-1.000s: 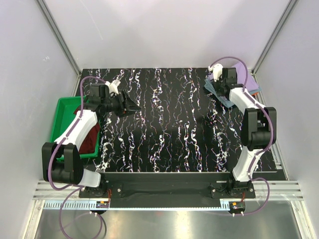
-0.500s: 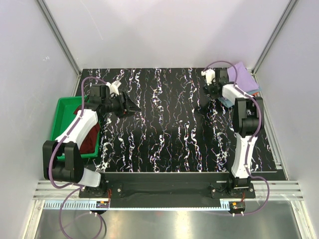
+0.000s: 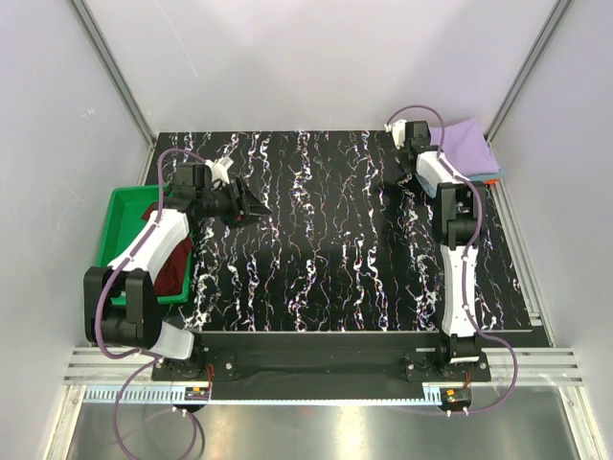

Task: Fold and stack the t-shirts
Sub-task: Neatly place the folded tshirt to the corner

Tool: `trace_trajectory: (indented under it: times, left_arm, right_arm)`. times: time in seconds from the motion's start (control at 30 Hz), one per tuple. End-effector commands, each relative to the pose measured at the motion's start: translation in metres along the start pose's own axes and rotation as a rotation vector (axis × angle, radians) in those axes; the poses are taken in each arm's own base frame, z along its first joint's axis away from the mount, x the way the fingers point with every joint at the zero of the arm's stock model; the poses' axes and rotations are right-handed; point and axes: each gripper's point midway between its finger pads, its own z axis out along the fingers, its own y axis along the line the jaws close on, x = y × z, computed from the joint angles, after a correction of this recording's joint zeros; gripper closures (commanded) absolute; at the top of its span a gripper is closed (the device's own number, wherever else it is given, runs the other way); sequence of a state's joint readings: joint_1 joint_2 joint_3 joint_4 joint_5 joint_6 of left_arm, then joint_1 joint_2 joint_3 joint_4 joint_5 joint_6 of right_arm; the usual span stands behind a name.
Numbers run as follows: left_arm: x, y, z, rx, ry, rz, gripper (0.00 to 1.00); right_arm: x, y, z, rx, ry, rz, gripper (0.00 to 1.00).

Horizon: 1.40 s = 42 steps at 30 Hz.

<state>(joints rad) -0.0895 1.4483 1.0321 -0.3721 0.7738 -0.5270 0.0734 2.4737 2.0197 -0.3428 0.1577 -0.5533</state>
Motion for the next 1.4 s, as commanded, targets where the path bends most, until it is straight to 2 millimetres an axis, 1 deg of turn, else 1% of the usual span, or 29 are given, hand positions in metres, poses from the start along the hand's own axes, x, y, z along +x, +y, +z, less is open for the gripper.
trace_trajectory:
  times: [0.0, 0.23, 0.27, 0.33, 0.37, 0.43, 0.47, 0.5, 0.53, 0.57, 0.6, 0.63, 0.67, 0.7, 0.73, 0.77, 0.8, 0.83, 0.87, 0.93, 0.97, 1.0, 1.03, 1.07, 1.17, 1.2, 1.23, 1.3, 1.37]
  left_arm:
    - [-0.014, -0.006, -0.003, 0.009, -0.034, 0.046, 0.35]
    - [-0.015, -0.004, -0.001, 0.003, -0.038, 0.042, 0.35]
    - [-0.014, -0.004, -0.002, 0.001, -0.037, 0.042, 0.35]
    - [-0.016, -0.004, -0.003, -0.006, -0.044, 0.048, 0.35]
    - [-0.018, -0.006, -0.005, -0.008, -0.056, 0.059, 0.35]
    - [-0.028, -0.008, -0.010, -0.036, -0.100, 0.093, 0.35]
    - [-0.033, -0.011, -0.013, -0.042, -0.118, 0.107, 0.35]
    - [-0.038, -0.016, -0.017, -0.042, -0.145, 0.130, 0.35]
    - [-0.044, -0.029, -0.027, -0.029, -0.187, 0.167, 0.35]
    - [-0.051, -0.037, -0.033, -0.024, -0.222, 0.194, 0.32]
    - [-0.056, -0.043, -0.039, -0.029, -0.249, 0.221, 0.32]
    - [-0.059, -0.057, -0.050, -0.014, -0.278, 0.256, 0.32]
    - [-0.063, -0.068, -0.058, 0.000, -0.295, 0.281, 0.32]
    - [-0.062, -0.077, -0.063, 0.020, -0.301, 0.298, 0.30]
    - [-0.060, -0.090, -0.074, 0.042, -0.319, 0.334, 0.21]
    - [-0.057, -0.099, -0.080, 0.062, -0.324, 0.353, 0.09]
    - [-0.055, -0.105, -0.085, 0.076, -0.335, 0.371, 0.01]
    - [-0.053, -0.110, -0.091, 0.082, -0.352, 0.386, 0.01]
    - [-0.051, -0.121, -0.102, 0.097, -0.384, 0.418, 0.01]
    - [-0.045, -0.128, -0.112, 0.104, -0.408, 0.451, 0.01]
    - [-0.039, -0.135, -0.122, 0.112, -0.427, 0.479, 0.01]
    - [-0.036, -0.132, -0.124, 0.099, -0.437, 0.477, 0.01]
    - [-0.032, -0.133, -0.127, 0.098, -0.443, 0.476, 0.01]
    - [-0.025, -0.139, -0.135, 0.110, -0.459, 0.493, 0.01]
    - [-0.003, -0.142, -0.138, 0.163, -0.432, 0.492, 0.01]
    - [0.007, -0.148, -0.145, 0.188, -0.441, 0.495, 0.01]
    - [0.013, -0.144, -0.143, 0.198, -0.435, 0.487, 0.01]
    - [0.025, -0.149, -0.150, 0.226, -0.443, 0.489, 0.01]
    - [0.033, -0.146, -0.150, 0.232, -0.439, 0.482, 0.01]
  right_arm:
    - [-0.006, -0.022, 0.014, 0.105, 0.009, 0.007, 1.00]
    - [-0.026, -0.036, 0.023, 0.141, -0.028, 0.033, 1.00]
    - [-0.028, -0.037, 0.020, 0.139, -0.028, 0.035, 1.00]
    - [-0.039, -0.029, 0.011, 0.086, -0.061, 0.054, 1.00]
    - [-0.052, -0.030, -0.007, 0.081, -0.103, 0.066, 1.00]
    - [-0.076, -0.017, -0.032, 0.043, -0.180, 0.088, 0.93]
    - [-0.092, -0.019, -0.059, 0.042, -0.233, 0.100, 0.89]
    - [-0.107, -0.002, -0.075, 0.018, -0.264, 0.106, 0.82]
    - [-0.115, 0.003, -0.089, 0.016, -0.283, 0.115, 0.79]
    - [-0.126, 0.004, -0.117, 0.015, -0.313, 0.128, 0.75]
    - [-0.134, 0.016, -0.133, -0.010, -0.335, 0.155, 0.69]
    - [-0.143, 0.032, -0.152, -0.036, -0.357, 0.169, 0.66]
    - [-0.148, 0.034, -0.184, -0.054, -0.389, 0.198, 0.62]
    - [-0.152, 0.046, -0.203, -0.120, -0.413, 0.277, 0.58]
    - [-0.155, 0.055, -0.221, -0.174, -0.427, 0.326, 0.49]
    - [-0.148, 0.058, -0.252, -0.228, -0.426, 0.374, 0.42]
    - [-0.149, 0.076, -0.273, -0.350, -0.426, 0.478, 0.28]
    - [-0.139, 0.084, -0.304, -0.400, -0.442, 0.513, 0.01]
    - [-0.134, 0.090, -0.319, -0.441, -0.453, 0.548, 0.00]
    - [-0.125, 0.102, -0.351, -0.538, -0.470, 0.642, 0.00]
    - [-0.111, 0.110, -0.373, -0.594, -0.471, 0.673, 0.00]
    - [-0.104, 0.112, -0.382, -0.606, -0.462, 0.679, 0.00]
    - [-0.088, 0.112, -0.398, -0.608, -0.444, 0.693, 0.00]
    - [-0.080, 0.109, -0.403, -0.589, -0.423, 0.739, 0.00]
    - [-0.053, 0.107, -0.426, -0.571, -0.379, 0.804, 0.00]
    - [-0.046, 0.108, -0.431, -0.574, -0.375, 0.819, 0.00]
    - [-0.034, 0.109, -0.440, -0.576, -0.382, 0.835, 0.01]
    - [-0.024, 0.112, -0.449, -0.597, -0.388, 0.876, 0.00]
    - [-0.015, 0.117, -0.464, -0.642, -0.420, 0.898, 0.00]
